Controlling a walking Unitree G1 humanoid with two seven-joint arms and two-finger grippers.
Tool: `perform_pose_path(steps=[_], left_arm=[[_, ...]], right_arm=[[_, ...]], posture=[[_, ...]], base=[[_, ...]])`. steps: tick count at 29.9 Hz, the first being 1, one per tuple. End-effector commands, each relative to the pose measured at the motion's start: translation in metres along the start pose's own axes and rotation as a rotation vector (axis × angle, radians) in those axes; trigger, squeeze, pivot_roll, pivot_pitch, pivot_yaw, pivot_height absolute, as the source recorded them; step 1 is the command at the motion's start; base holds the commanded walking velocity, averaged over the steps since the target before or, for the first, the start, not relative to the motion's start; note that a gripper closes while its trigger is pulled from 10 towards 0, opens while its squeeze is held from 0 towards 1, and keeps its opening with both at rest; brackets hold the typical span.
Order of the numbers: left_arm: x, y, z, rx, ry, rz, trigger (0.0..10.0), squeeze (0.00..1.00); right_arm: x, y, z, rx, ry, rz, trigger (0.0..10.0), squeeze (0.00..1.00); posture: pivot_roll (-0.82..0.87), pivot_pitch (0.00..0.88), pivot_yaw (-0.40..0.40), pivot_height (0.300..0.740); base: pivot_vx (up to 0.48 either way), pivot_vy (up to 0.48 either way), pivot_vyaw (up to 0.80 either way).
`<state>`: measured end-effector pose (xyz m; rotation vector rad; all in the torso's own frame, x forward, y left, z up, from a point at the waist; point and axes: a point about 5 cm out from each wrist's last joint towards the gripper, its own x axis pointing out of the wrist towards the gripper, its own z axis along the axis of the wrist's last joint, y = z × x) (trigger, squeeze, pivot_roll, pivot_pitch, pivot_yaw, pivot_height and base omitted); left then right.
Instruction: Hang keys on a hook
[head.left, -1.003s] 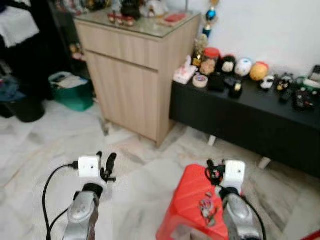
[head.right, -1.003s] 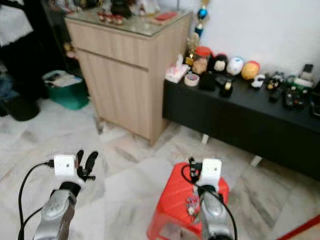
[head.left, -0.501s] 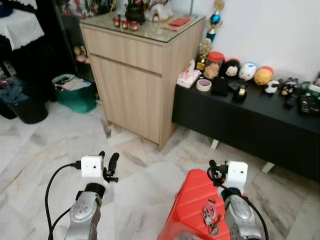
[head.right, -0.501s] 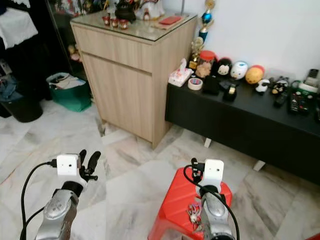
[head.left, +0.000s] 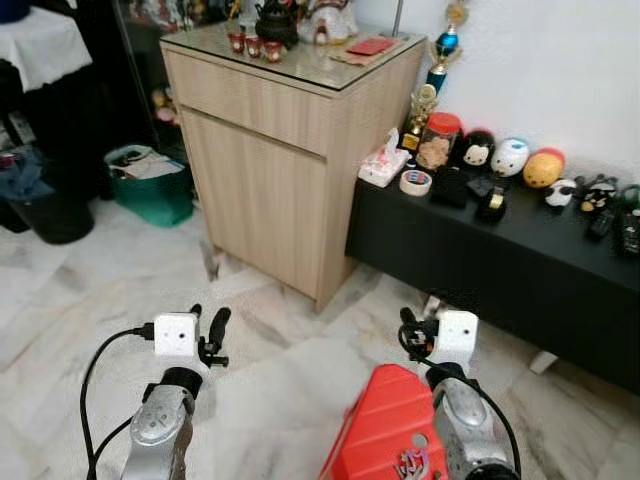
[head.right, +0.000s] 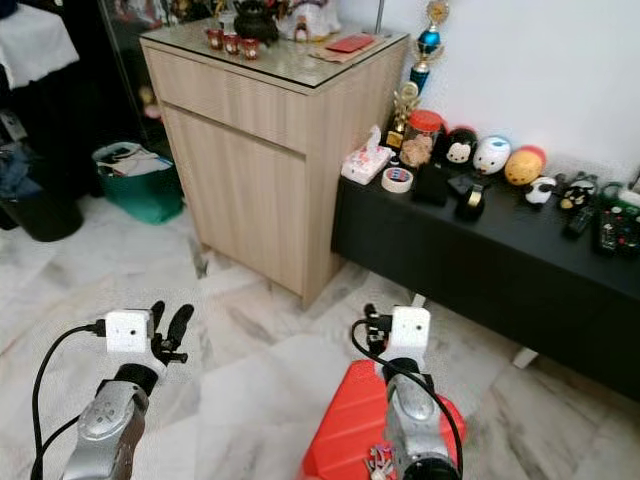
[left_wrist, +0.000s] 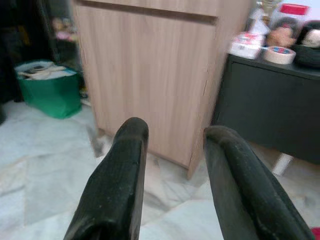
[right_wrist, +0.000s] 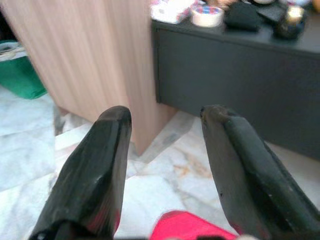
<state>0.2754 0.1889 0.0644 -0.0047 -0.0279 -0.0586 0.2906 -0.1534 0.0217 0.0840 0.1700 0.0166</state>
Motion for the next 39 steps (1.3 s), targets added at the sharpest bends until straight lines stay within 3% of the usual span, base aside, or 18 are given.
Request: perform_pose_path(steps=[1, 13, 22, 31, 39], left_arm=[[0.0012, -0.0071, 0.0011, 0.006, -0.007, -0.032, 10.0, 0.0], [-0.0005, -0.0075, 0.0014, 0.002, -0.012, -0.035, 10.0, 0.0], [-0.0017, -0.0078, 0.0003, 0.001, -0.007, -0.036, 10.0, 0.0], [-0.0022, -0.0083, -0.0009, 0.002, 0.001, -0.038, 10.0, 0.0], [-0.0025, -0.0085, -0.0016, 0.0, 0.006, -0.04, 10.0, 0.0]], right_arm=[[-0.0066, -0.0094, -0.0085, 0.008, 0.028, -0.035, 10.0, 0.0], [-0.0078, -0.01, -0.0081, -0.009, 0.021, -0.027, 10.0, 0.0], [-0.0075, -0.0127, -0.0143, -0.036, 0.085, -0.052, 10.0, 0.0], [-0.0067, -0.013, -0.0153, -0.044, 0.1, -0.055, 10.0, 0.0], [-0.0061, -0.012, -0.0129, -0.04, 0.081, -0.055, 10.0, 0.0]], posture=[[0.03, 0.0, -0.041, 0.727], [0.03, 0.0, -0.042, 0.727], [0.03, 0.0, -0.044, 0.727], [0.03, 0.0, -0.043, 0.662], [0.03, 0.002, -0.042, 0.652]], base=[[0.0, 0.0, 0.0], [0.0, 0.0, 0.0], [0.0, 0.0, 0.0], [0.0, 0.0, 0.0], [0.0, 0.0, 0.0]])
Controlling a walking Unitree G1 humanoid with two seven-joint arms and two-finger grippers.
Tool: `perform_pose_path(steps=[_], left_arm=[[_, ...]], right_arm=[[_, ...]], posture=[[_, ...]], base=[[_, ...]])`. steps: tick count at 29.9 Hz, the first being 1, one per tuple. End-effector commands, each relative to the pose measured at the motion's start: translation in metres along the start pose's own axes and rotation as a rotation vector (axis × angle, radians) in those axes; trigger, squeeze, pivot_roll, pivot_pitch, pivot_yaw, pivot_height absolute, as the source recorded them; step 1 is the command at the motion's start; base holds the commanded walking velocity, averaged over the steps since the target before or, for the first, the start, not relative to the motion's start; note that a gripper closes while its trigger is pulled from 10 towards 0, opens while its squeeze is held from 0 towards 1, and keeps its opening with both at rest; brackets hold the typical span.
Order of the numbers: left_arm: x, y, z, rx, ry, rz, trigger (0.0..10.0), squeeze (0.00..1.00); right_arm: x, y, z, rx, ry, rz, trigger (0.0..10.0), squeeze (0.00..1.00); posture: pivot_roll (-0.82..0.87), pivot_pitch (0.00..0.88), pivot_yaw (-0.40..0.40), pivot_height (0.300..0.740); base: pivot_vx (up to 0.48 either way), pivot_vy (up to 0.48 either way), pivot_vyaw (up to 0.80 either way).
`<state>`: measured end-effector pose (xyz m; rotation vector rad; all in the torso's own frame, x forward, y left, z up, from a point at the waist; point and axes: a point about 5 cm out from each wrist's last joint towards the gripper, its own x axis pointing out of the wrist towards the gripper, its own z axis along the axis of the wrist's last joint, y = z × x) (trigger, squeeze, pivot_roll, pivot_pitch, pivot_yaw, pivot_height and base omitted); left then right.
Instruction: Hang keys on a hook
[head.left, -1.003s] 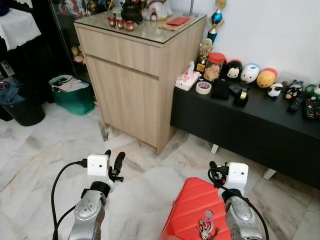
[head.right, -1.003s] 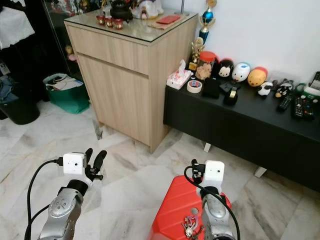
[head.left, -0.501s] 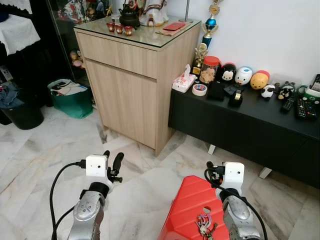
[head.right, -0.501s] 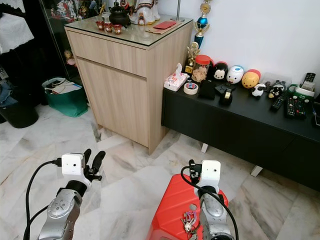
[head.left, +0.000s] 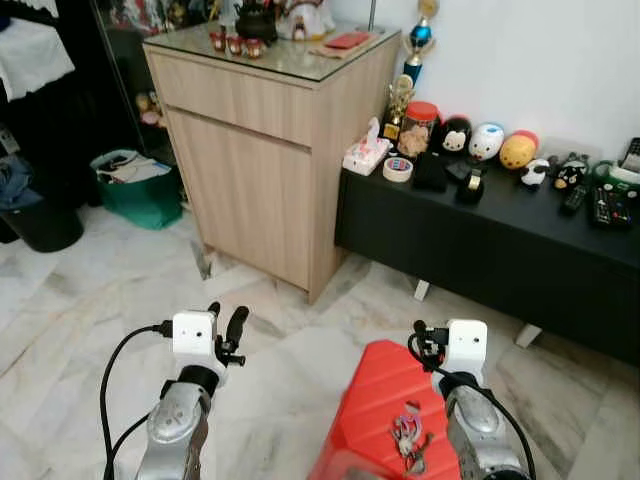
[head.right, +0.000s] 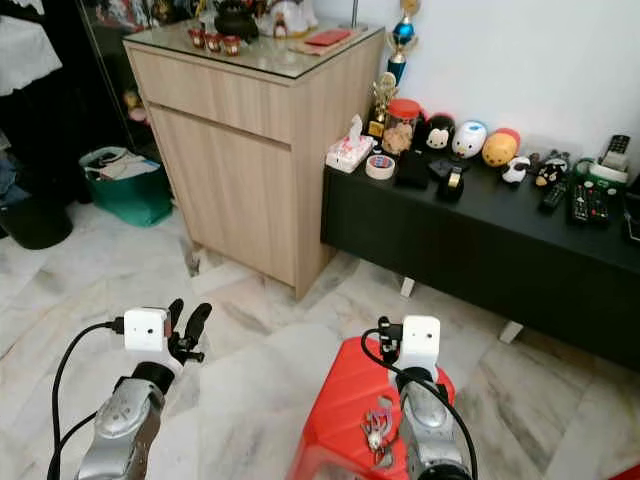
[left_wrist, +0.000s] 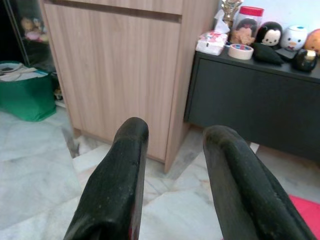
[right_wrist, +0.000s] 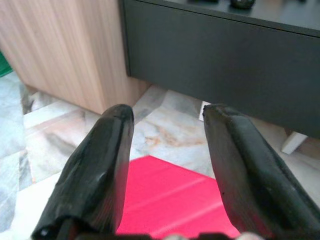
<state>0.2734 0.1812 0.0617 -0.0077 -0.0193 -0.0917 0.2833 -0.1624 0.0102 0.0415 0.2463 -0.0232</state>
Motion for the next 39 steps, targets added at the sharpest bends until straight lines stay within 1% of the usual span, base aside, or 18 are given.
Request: perform_pose_path(steps=[1, 8, 18, 21, 27, 31, 39], left_arm=[[-0.001, -0.0007, 0.001, 0.004, -0.002, -0.007, 10.0, 0.0], [-0.0012, -0.0006, 0.0008, 0.005, 0.001, -0.008, 10.0, 0.0], [-0.0012, -0.0019, -0.0004, 0.005, 0.01, -0.014, 10.0, 0.0], [-0.0012, -0.0025, -0.0007, 0.004, 0.012, -0.016, 10.0, 0.0], [-0.001, -0.0041, -0.0019, 0.002, 0.021, -0.022, 10.0, 0.0], [-0.001, -0.0044, -0.0026, 0.002, 0.024, -0.024, 10.0, 0.0], [-0.0013, -0.0044, -0.0032, 0.004, 0.03, -0.027, 10.0, 0.0]], right_arm=[[-0.0004, -0.0022, -0.0012, -0.001, 0.007, -0.009, 10.0, 0.0], [0.0009, -0.0041, -0.0003, -0.003, 0.011, -0.015, 10.0, 0.0], [0.0017, -0.0024, -0.005, -0.008, 0.059, 0.0, 10.0, 0.0], [0.0014, -0.0008, -0.0045, -0.002, 0.047, 0.016, 10.0, 0.0], [0.0013, -0.0007, -0.0059, -0.008, 0.056, 0.017, 10.0, 0.0], [0.0021, -0.0014, -0.0091, -0.017, 0.096, 0.007, 10.0, 0.0], [0.0022, -0.0001, -0.0089, -0.017, 0.091, 0.018, 10.0, 0.0]], posture=[[0.03, 0.002, -0.042, 0.652], [0.04, 0.002, -0.041, 0.652], [0.04, 0.002, -0.041, 0.648], [0.04, 0.002, -0.041, 0.644], [0.03, 0.0, -0.041, 0.644], [0.04, 0.0, -0.041, 0.644], [0.04, 0.0, -0.04, 0.596]], base=[[0.0, 0.0, 0.0], [0.0, 0.0, 0.0], [0.0, 0.0, 0.0], [0.0, 0.0, 0.0], [0.0, 0.0, 0.0], [0.0, 0.0, 0.0], [0.0, 0.0, 0.0]])
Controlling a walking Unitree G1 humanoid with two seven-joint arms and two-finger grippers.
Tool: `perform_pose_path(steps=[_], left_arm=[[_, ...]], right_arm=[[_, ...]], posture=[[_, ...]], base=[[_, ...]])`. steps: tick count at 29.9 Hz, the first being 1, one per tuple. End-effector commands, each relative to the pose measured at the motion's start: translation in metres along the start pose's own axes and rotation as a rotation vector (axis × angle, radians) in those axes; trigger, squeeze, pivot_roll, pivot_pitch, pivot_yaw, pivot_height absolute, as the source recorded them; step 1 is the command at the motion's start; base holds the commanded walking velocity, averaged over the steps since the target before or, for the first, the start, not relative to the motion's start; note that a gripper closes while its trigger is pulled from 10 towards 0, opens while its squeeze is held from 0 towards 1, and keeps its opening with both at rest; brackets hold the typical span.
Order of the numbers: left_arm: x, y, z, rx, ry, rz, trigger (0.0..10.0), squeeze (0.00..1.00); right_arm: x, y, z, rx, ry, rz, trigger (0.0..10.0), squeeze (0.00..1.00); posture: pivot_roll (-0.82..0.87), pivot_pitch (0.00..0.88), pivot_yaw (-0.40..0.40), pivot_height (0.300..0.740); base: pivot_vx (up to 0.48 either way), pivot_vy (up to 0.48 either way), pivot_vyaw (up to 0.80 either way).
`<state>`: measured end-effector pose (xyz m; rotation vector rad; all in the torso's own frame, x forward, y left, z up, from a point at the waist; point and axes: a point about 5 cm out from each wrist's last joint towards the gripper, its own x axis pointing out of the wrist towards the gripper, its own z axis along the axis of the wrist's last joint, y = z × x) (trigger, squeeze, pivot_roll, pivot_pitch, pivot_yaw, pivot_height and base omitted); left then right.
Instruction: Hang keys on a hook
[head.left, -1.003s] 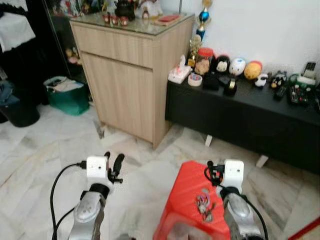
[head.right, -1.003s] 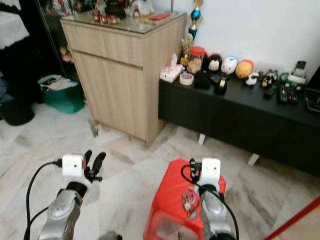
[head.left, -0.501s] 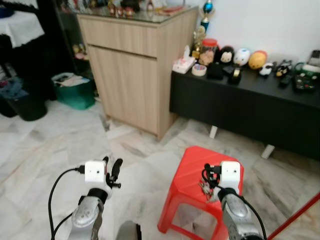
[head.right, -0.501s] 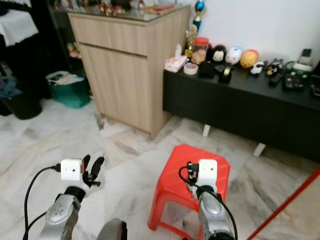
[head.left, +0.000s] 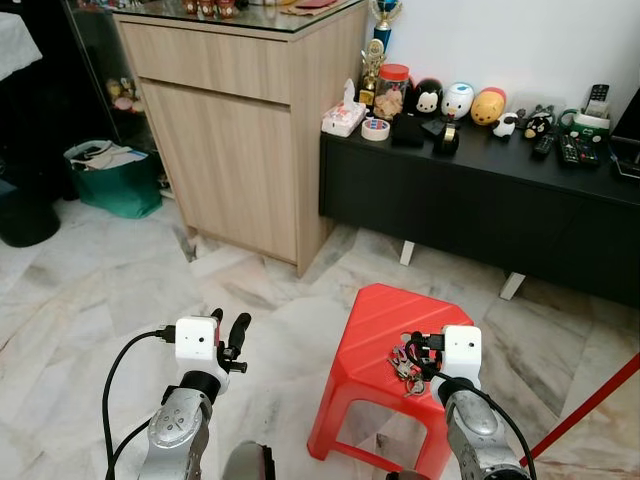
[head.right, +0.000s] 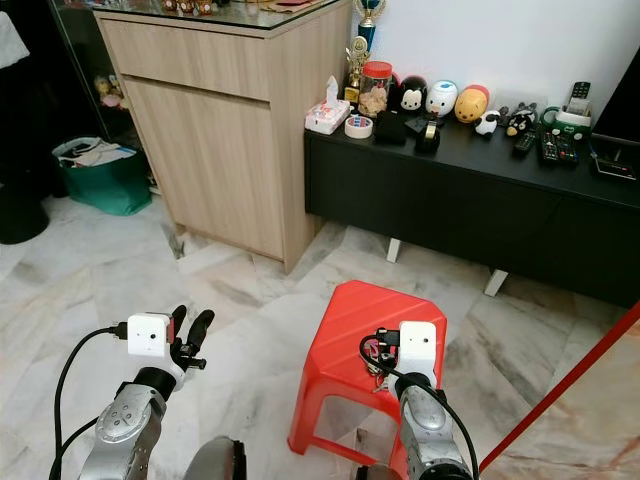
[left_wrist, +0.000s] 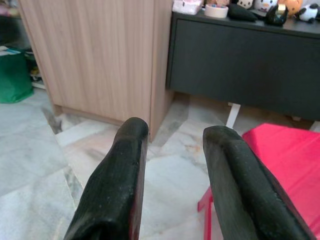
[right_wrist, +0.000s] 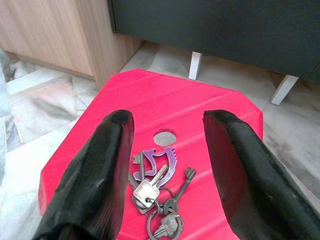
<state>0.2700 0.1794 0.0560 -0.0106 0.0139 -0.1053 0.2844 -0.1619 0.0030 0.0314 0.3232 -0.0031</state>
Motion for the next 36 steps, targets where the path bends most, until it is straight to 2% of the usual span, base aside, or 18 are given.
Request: perform_pose_path(steps=[1, 26, 30, 36], left_arm=[[0.0019, -0.0023, 0.0024, 0.009, -0.003, -0.014, 10.0, 0.0], [0.003, -0.0038, 0.002, 0.006, 0.012, -0.024, 10.0, 0.0], [0.0029, -0.0038, 0.0021, 0.006, 0.013, -0.024, 10.0, 0.0], [0.003, -0.0039, 0.0021, 0.005, 0.013, -0.025, 10.0, 0.0]], right_arm=[[-0.0007, -0.0003, -0.0016, 0.002, 0.003, -0.001, 10.0, 0.0], [-0.0021, 0.0036, -0.002, -0.014, -0.016, 0.029, 10.0, 0.0], [-0.002, 0.0036, -0.0022, -0.01, -0.015, 0.028, 10.0, 0.0], [-0.0021, 0.004, -0.0032, 0.001, -0.009, 0.031, 10.0, 0.0]], posture=[[0.04, 0.0, -0.04, 0.596], [0.04, 0.004, -0.037, 0.596], [0.04, 0.004, -0.037, 0.596], [0.04, 0.004, -0.037, 0.596]], base=[[0.0, 0.0, 0.0], [0.0, 0.0, 0.04], [0.249, 0.0, 0.8], [0.269, 0.0, 0.0]])
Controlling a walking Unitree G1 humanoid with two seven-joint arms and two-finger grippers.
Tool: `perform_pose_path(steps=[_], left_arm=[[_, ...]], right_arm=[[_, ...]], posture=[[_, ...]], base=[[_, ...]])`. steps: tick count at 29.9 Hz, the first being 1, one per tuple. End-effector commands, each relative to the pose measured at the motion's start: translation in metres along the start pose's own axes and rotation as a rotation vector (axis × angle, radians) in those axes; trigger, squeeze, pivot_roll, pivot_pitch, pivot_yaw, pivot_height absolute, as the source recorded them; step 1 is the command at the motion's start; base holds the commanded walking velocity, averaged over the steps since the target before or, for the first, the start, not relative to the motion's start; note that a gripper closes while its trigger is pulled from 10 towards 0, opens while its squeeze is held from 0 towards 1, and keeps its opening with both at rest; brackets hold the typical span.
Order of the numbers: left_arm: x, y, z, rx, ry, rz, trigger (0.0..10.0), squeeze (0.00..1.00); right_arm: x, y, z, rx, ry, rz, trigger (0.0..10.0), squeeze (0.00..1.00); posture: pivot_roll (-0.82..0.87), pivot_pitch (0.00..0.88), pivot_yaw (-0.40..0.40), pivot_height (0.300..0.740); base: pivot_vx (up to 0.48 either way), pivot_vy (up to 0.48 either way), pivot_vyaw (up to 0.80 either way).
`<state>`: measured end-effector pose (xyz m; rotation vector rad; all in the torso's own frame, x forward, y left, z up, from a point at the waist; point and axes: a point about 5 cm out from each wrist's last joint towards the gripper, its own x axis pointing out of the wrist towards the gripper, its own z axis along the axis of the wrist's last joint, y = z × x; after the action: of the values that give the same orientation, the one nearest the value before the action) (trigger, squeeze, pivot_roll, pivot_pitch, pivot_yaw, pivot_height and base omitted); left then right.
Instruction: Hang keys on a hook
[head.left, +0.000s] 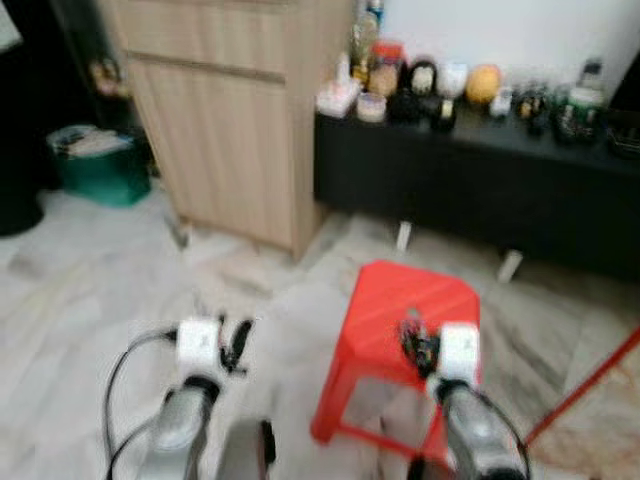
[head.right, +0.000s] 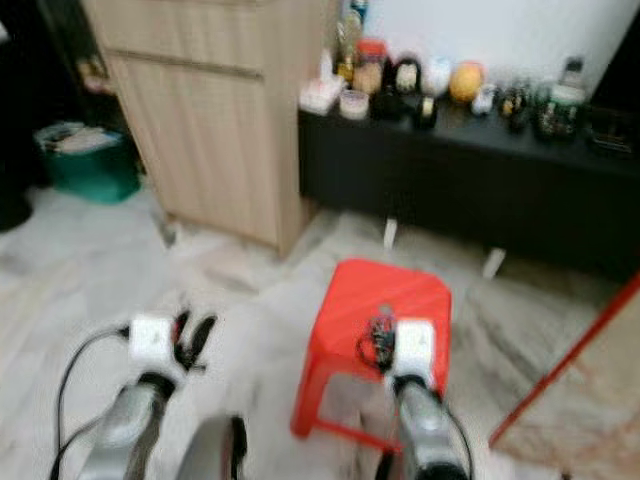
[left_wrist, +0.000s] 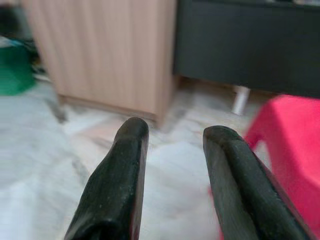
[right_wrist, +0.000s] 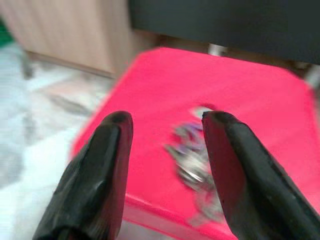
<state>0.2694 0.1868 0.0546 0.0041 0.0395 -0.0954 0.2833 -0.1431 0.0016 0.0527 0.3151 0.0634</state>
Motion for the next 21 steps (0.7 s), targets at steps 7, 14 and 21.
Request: perform_pose_path(steps=[7, 14, 21], left_arm=[[0.0046, -0.0119, 0.0041, -0.008, -0.015, -0.038, 10.0, 0.0], [0.0045, -0.0123, 0.0035, -0.007, -0.01, -0.039, 10.0, 0.0], [0.0047, -0.0126, 0.0031, -0.008, -0.005, -0.04, 10.0, 0.0]], right_arm=[[-0.0027, -0.014, -0.0019, -0.015, 0.007, -0.036, 10.0, 0.0], [-0.0028, -0.0149, -0.0029, -0.013, 0.016, -0.042, 10.0, 0.0], [-0.0034, -0.0185, -0.0063, -0.024, 0.043, -0.071, 10.0, 0.0]], posture=[[0.04, 0.006, -0.039, 0.596], [0.04, 0.007, -0.039, 0.596], [0.04, 0.009, -0.038, 0.596]], base=[[0.272, 0.0, 0.0], [0.275, 0.0, 0.0], [0.159, 0.0, 0.0]])
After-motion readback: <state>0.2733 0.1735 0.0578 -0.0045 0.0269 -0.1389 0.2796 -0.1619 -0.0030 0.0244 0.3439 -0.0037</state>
